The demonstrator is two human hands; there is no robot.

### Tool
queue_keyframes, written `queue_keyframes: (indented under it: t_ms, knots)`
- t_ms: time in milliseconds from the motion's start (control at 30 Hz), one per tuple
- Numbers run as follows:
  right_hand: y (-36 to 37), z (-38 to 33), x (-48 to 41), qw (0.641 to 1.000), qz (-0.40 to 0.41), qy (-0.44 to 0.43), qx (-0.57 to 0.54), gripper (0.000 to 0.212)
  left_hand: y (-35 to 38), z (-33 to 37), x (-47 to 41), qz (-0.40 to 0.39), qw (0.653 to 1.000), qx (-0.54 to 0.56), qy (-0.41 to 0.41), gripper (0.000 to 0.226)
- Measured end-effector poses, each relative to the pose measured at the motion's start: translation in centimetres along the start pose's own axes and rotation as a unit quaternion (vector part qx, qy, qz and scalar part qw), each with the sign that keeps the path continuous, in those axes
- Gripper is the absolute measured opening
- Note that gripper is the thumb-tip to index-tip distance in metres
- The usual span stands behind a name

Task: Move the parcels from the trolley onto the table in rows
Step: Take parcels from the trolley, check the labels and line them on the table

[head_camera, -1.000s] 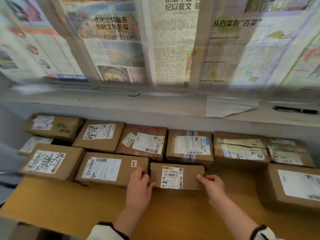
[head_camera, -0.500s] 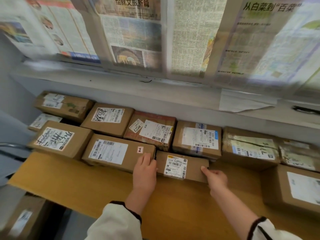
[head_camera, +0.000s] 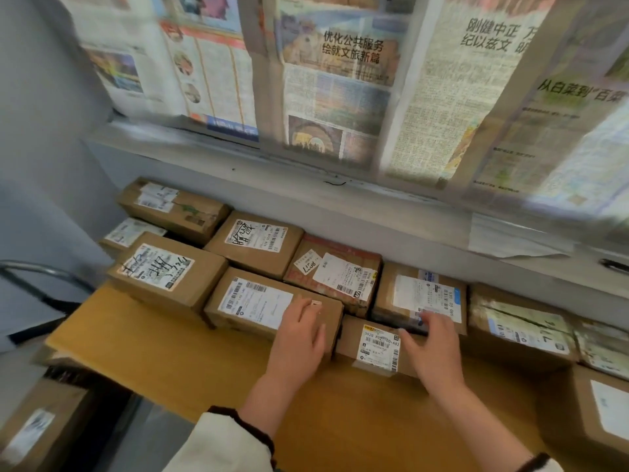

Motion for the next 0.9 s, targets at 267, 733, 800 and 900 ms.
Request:
queue_keyframes:
  t_ms: [267,733,800,900]
  knots:
    - [8.5,-23.5,4.5,0.928,-0.048,-0.33,0.168,0.067,-17.1,-15.7,-3.8,0.099,0.987,-0.111,-0.065,0.055]
    - [29.2,-56.2,30.2,0.774,-0.244,-0.574,0.105,0.069,-48.1,-44.4,9.2,0.106,0.882,-0.326,-0.324,0.065]
    - [31.5,-58.6,33.9,0.745,-0.261,-0.604,0.112,0.068,-50.5,-46.8,12.9,0.115,0.86,-0.34,-0.363,0.065]
    - [35.2,-61.5,39.4,0.708,-0.289,-0.634,0.114,0.067,-53.5,-49.8,18.0,0.128,0.83,-0.342,-0.422,0.065]
Point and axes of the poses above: each hand's wrist, its own x-axis away from the middle knuckle, its own y-axis out of the palm, z = x × y, the point moved 9 cm from there along -x, towards the middle knuckle, and after that the axes turned 15 degrees about z, right-handed, at the moved point
